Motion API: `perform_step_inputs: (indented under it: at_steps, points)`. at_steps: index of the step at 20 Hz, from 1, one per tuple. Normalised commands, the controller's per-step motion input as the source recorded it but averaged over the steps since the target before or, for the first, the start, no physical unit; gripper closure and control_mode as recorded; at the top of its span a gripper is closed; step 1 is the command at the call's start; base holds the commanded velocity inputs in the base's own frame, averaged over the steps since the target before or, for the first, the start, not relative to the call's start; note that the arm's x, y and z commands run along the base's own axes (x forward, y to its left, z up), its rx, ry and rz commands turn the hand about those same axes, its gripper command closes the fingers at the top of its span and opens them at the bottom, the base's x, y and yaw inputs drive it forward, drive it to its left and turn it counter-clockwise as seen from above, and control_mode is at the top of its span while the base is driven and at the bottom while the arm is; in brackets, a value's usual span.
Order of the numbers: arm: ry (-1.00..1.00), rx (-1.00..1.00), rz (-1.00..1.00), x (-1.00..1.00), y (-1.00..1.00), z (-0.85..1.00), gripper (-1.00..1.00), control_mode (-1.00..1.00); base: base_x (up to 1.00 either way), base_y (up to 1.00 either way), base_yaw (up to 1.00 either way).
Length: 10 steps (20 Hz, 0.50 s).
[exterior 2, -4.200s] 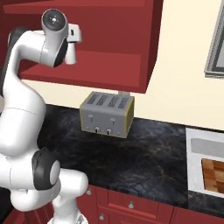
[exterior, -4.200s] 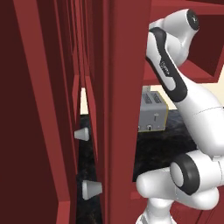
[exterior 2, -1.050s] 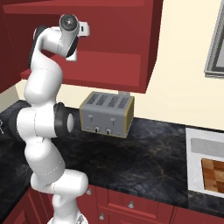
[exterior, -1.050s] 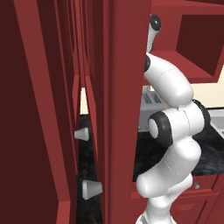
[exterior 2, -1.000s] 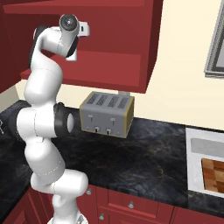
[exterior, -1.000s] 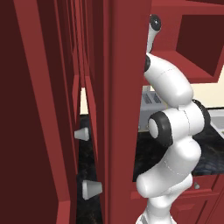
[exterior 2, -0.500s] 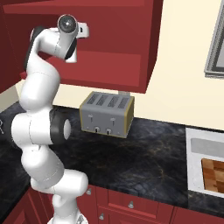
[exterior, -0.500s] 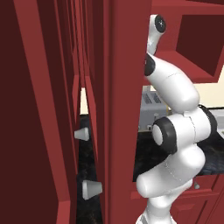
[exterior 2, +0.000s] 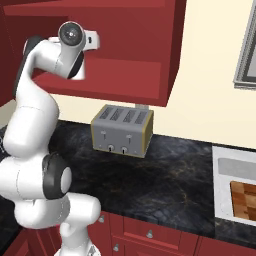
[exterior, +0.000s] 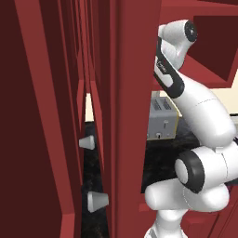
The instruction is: Move the cutting board and knife to the sink. Then move spray from the cabinet to the counter.
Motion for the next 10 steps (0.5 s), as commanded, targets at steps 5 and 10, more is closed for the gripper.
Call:
perform_step_inputs:
  at_steps: [5,10]
  points:
    - [0.00,0.00,0.00,-1.00,-0.34,-0.01,1.00,-1.00,0.00,0.00,0.00]
    - [0.00,0.00,-0.03,-1.00,-0.45,0.00,1.00,-1.00,0.00,0.00,0.00]
